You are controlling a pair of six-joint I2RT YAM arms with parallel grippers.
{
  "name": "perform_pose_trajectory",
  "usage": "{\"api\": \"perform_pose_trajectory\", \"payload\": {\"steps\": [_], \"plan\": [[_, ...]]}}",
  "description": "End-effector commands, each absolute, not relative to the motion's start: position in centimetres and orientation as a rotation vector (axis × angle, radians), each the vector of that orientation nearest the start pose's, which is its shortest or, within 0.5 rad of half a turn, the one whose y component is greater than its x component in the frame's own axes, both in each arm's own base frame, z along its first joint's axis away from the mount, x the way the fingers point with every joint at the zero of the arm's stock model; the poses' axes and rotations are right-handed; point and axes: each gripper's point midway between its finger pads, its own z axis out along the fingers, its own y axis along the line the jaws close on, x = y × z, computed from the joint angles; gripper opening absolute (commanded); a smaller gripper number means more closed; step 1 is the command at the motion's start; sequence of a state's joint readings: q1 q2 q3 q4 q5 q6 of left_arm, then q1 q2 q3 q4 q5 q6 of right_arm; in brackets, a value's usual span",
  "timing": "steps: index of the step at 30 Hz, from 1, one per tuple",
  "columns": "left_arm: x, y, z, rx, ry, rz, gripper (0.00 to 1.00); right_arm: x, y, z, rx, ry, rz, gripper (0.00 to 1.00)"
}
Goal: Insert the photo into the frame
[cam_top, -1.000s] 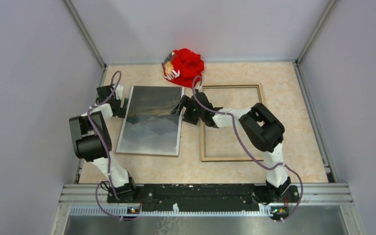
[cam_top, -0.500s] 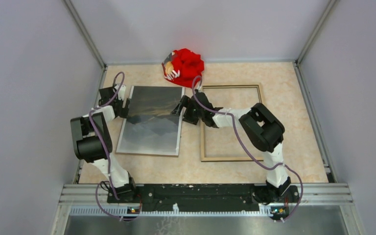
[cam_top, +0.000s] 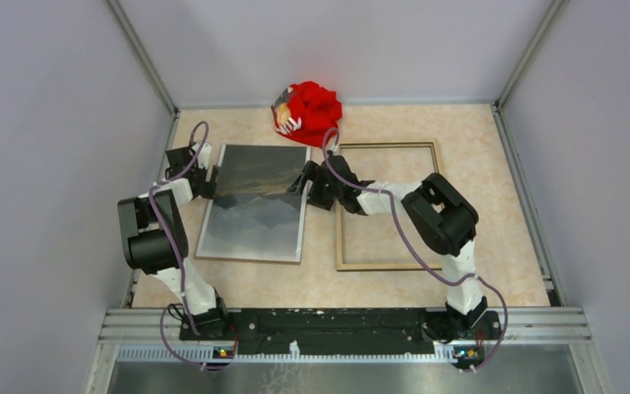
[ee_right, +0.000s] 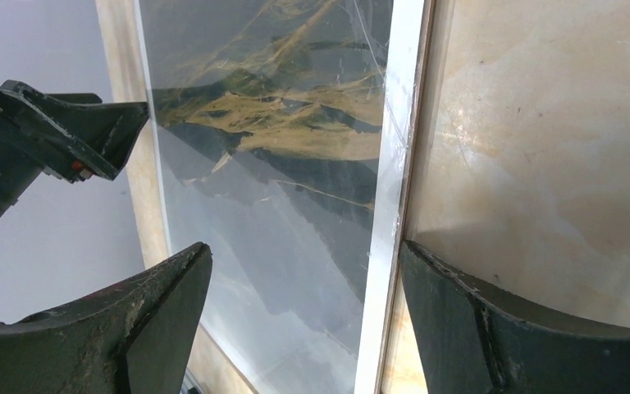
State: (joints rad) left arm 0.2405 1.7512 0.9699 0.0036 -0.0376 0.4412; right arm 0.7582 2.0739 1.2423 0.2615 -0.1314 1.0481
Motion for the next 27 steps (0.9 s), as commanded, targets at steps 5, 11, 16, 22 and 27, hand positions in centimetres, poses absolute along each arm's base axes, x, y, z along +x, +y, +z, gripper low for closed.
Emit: {"api": "perform_pose_trajectory", "payload": {"steps": [5, 11, 16, 22, 27], "plan": [[39.5, 10.4, 1.6, 0.258, 2.448, 0.257, 0.96, 33.9, 42.7, 6.7, 0.191, 2.428, 1.117, 0.84], [39.0, 10.1, 0.9, 0.256, 2.457, 0.242, 0.96, 33.4, 43.3, 7.4, 0.132, 2.441, 1.066, 0.84], [39.0, 10.2, 0.8, 0.251, 2.461, 0.247, 0.96, 33.3, 43.4, 7.6, 0.055, 2.474, 0.929, 0.84], [38.9, 10.0, 0.6, 0.25, 2.463, 0.231, 0.96, 33.5, 43.7, 7.8, -0.016, 2.502, 0.8, 0.83], [38.9, 9.9, 0.6, 0.254, 2.465, 0.228, 0.96, 33.8, 43.9, 8.0, -0.027, 2.494, 0.779, 0.81]]}}
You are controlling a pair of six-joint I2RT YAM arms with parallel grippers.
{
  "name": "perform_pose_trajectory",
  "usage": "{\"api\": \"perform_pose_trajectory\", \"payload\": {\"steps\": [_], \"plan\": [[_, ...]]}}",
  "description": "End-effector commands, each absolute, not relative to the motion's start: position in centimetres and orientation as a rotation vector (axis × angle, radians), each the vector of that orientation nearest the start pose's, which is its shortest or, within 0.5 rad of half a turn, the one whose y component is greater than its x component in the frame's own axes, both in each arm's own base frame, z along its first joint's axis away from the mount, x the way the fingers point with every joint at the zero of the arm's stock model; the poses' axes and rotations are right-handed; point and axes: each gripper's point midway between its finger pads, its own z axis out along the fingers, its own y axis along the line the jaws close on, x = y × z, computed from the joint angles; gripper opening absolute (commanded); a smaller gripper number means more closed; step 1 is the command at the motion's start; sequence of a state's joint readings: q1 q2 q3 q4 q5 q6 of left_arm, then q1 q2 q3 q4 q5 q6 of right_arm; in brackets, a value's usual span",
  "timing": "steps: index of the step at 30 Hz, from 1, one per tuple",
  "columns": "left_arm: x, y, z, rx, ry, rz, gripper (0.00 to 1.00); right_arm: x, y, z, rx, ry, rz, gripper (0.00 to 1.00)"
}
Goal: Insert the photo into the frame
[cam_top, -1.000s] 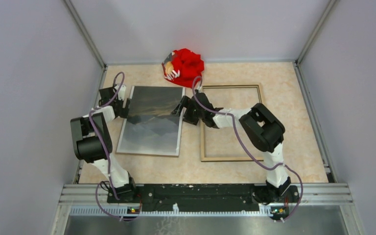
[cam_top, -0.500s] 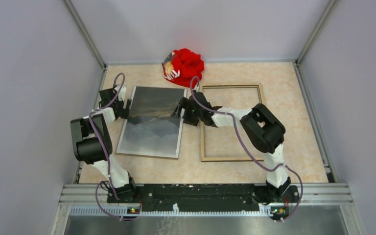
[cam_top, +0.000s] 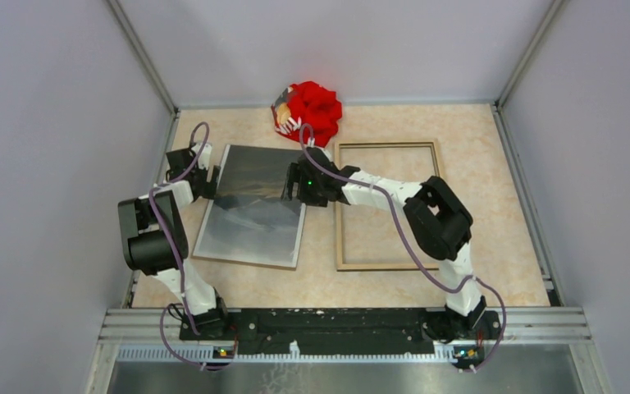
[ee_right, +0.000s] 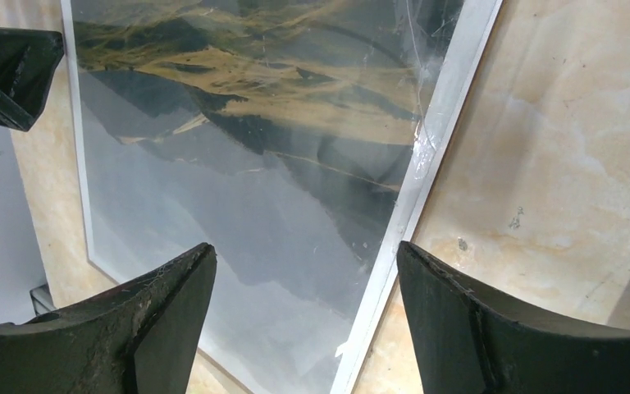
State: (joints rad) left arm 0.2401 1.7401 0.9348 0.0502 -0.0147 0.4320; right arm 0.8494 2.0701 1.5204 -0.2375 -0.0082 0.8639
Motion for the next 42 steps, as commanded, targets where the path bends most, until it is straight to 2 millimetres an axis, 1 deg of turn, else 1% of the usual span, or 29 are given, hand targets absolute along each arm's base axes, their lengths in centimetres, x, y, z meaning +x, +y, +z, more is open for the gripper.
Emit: {"api": "perform_pose_trajectory", "payload": {"steps": [1, 4, 5, 6, 7, 8, 12, 14, 16, 17, 18, 19, 20, 23, 26, 29, 31, 37, 40, 42], "plan": [[38.9, 9.9, 0.6, 0.253, 2.465, 0.226, 0.96, 33.7, 44.0, 8.2, -0.031, 2.491, 0.785, 0.81], [38.8, 9.8, 0.6, 0.255, 2.466, 0.22, 0.96, 33.8, 44.2, 9.4, -0.034, 2.466, 0.817, 0.8], [38.9, 9.8, 0.7, 0.256, 2.464, 0.218, 0.96, 33.7, 44.5, 10.4, -0.031, 2.445, 0.857, 0.8], [38.9, 9.7, 0.7, 0.257, 2.466, 0.214, 0.96, 33.5, 44.7, 10.9, -0.028, 2.43, 0.898, 0.8], [38.9, 9.7, 0.7, 0.259, 2.465, 0.213, 0.97, 33.5, 45.0, 12.0, -0.021, 2.4, 0.945, 0.8], [38.8, 9.7, 0.7, 0.258, 2.469, 0.21, 0.97, 33.4, 45.3, 13.6, -0.015, 2.356, 1.004, 0.8], [38.9, 9.7, 0.8, 0.257, 2.463, 0.214, 0.96, 33.3, 45.8, 18.4, 0.03, 2.198, 1.194, 0.8], [38.9, 9.5, 1.0, 0.26, 2.46, 0.201, 0.96, 33.2, 45.9, 19.5, 0.052, 2.16, 1.27, 0.8], [38.9, 9.5, 1.2, 0.259, 2.458, 0.195, 0.96, 33.2, 45.9, 19.7, 0.081, 2.154, 1.328, 0.8], [38.9, 9.4, 1.2, 0.26, 2.458, 0.194, 0.96, 33.2, 45.7, 19.4, 0.094, 2.158, 1.34, 0.8], [38.9, 9.5, 1.2, 0.257, 2.458, 0.2, 0.96, 33.1, 45.5, 18.6, 0.105, 2.181, 1.323, 0.8], [38.9, 9.6, 1.2, 0.258, 2.46, 0.204, 0.96, 33.2, 44.9, 17.8, 0.127, 2.208, 1.271, 0.8], [39.0, 9.7, 1.3, 0.257, 2.459, 0.209, 0.96, 33.6, 43.9, 16.6, 0.159, 2.237, 1.186, 0.8], [39.1, 9.8, 1.4, 0.261, 2.456, 0.218, 0.96, 33.8, 41.6, 13.2, 0.186, 2.337, 0.937, 0.8], [39.2, 9.8, 1.3, 0.255, 2.46, 0.216, 0.96, 33.4, 40.5, 10.1, 0.152, 2.421, 0.713, 0.82], [39.2, 9.8, 1.2, 0.252, 2.462, 0.214, 0.96, 32.8, 40.1, 7.4, 0.136, 2.475, 0.611, 0.83], [39.2, 9.8, 1.1, 0.253, 2.464, 0.212, 0.96, 32.4, 40.0, 6.2, 0.14, 2.495, 0.596, 0.83], [39.2, 9.8, 1.0, 0.257, 2.465, 0.215, 0.96, 32.0, 40.3, 4.1, 0.152, 2.534, 0.602, 0.83], [39.2, 9.8, 1.1, 0.257, 2.465, 0.213, 0.96, 31.9, 40.9, 3.3, 0.154, 2.546, 0.632, 0.83], [39.1, 9.7, 1.0, 0.258, 2.465, 0.209, 0.96, 31.9, 41.5, 3.3, 0.157, 2.544, 0.669, 0.83]]}}
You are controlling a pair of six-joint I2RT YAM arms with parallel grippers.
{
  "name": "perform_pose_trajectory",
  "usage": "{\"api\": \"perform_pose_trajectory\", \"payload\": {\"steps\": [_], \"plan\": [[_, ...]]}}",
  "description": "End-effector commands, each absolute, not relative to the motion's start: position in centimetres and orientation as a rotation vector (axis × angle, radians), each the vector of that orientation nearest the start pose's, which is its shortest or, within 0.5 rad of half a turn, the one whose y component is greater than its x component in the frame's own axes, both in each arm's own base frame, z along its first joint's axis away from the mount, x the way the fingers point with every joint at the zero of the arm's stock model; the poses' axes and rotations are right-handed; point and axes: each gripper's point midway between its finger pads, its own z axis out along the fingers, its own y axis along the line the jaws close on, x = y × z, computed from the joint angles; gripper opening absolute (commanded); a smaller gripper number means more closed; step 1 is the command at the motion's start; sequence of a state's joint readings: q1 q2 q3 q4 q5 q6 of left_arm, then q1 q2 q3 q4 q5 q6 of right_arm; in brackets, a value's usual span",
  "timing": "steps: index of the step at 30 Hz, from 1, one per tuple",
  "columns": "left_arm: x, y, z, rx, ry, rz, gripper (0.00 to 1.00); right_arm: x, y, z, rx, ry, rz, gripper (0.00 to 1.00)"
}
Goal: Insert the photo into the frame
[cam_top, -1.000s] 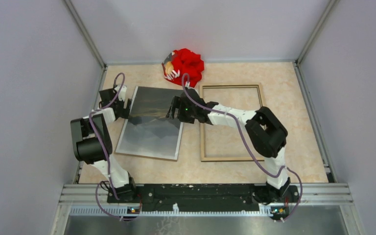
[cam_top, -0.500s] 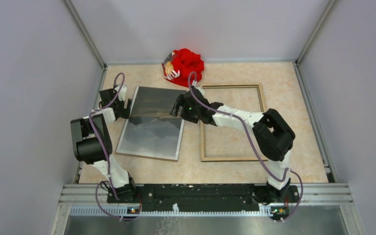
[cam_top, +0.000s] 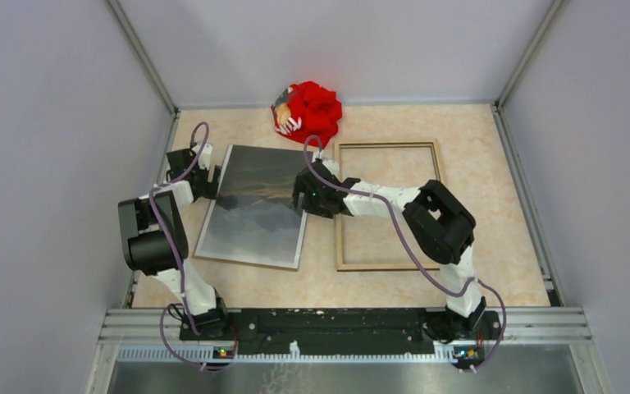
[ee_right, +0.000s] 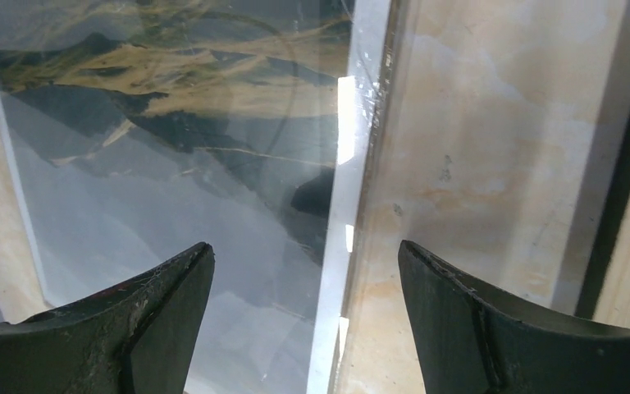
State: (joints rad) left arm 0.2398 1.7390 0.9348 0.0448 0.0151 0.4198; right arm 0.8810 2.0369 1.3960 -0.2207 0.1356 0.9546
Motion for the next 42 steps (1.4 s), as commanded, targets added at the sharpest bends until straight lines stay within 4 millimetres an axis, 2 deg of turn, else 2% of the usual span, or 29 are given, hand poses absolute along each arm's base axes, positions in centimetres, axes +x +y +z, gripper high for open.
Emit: {"api": "perform_pose_trajectory", "payload": {"steps": [1, 7, 19, 24, 31, 36, 42], "plan": [[39.1, 9.8, 1.0, 0.255, 2.467, 0.209, 0.96, 31.8, 41.8, 3.2, 0.156, 2.547, 0.689, 0.83], [39.1, 9.7, 0.9, 0.256, 2.47, 0.202, 0.96, 31.8, 43.0, 4.0, 0.154, 2.534, 0.773, 0.82], [38.9, 9.5, 0.8, 0.263, 2.476, 0.194, 0.96, 32.2, 43.9, 7.9, 0.147, 2.459, 0.879, 0.81], [38.9, 9.5, 0.7, 0.266, 2.477, 0.195, 0.96, 32.1, 44.7, 10.0, 0.159, 2.407, 0.992, 0.8], [38.9, 9.5, 0.7, 0.267, 2.477, 0.195, 0.96, 32.3, 44.8, 11.8, 0.156, 2.387, 1.007, 0.8], [38.8, 9.5, 0.7, 0.265, 2.477, 0.195, 0.96, 32.4, 44.8, 11.6, 0.145, 2.406, 0.983, 0.8], [38.8, 9.4, 0.6, 0.266, 2.478, 0.191, 0.96, 32.4, 44.4, 10.0, 0.117, 2.473, 0.878, 0.78]]}}
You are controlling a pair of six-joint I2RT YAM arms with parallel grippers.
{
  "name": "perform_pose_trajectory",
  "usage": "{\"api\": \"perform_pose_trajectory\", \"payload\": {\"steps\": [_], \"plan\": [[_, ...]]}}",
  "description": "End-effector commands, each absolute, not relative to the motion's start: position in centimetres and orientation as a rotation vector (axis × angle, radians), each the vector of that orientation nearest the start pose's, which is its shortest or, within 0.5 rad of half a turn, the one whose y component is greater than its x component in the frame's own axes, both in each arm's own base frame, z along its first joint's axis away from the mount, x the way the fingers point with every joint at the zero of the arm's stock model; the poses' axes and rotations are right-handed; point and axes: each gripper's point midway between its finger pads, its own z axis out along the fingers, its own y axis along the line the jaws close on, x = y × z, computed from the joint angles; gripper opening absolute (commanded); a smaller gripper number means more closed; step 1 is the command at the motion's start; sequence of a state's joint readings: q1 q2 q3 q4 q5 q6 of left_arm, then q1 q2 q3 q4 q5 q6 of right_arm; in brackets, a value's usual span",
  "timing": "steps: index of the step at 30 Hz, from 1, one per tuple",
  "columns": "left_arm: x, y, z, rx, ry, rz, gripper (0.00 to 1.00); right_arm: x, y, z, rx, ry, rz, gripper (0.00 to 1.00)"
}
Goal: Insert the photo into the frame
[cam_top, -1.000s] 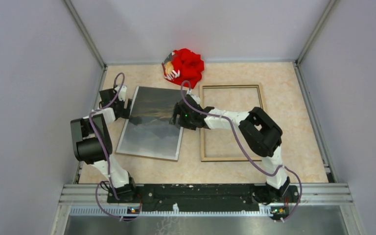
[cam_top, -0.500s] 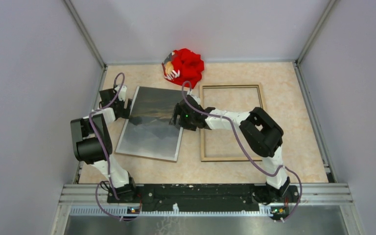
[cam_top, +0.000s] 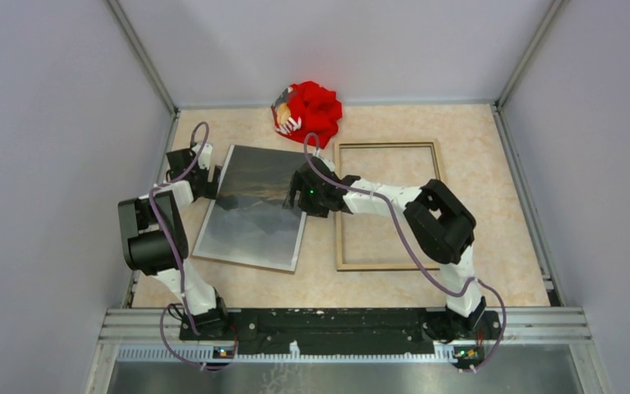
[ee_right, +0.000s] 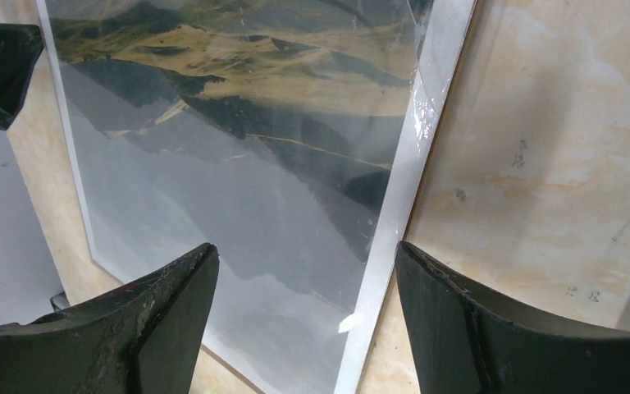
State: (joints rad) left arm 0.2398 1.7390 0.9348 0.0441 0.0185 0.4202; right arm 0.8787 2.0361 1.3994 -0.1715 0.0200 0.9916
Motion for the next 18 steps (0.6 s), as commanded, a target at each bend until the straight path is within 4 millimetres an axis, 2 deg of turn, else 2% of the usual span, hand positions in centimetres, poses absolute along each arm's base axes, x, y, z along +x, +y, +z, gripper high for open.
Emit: {"api": "perform_pose_trajectory", "payload": {"steps": [1, 9, 14, 15, 18], "plan": [[38.8, 9.5, 0.5, 0.264, 2.479, 0.189, 0.96, 32.5, 44.3, 9.8, 0.102, 2.484, 0.845, 0.77], [38.9, 9.3, 0.7, 0.263, 2.476, 0.185, 0.96, 32.7, 44.8, 10.1, 0.062, 2.484, 0.817, 0.76], [38.8, 9.4, 0.6, 0.266, 2.48, 0.187, 0.96, 32.6, 44.1, 9.8, 0.07, 2.493, 0.781, 0.76], [38.8, 9.4, 0.6, 0.264, 2.479, 0.187, 0.96, 32.5, 44.2, 9.9, 0.068, 2.487, 0.799, 0.76], [38.8, 9.4, 0.6, 0.264, 2.481, 0.188, 0.96, 32.4, 45.4, 11.8, 0.069, 2.401, 0.958, 0.74]]}}
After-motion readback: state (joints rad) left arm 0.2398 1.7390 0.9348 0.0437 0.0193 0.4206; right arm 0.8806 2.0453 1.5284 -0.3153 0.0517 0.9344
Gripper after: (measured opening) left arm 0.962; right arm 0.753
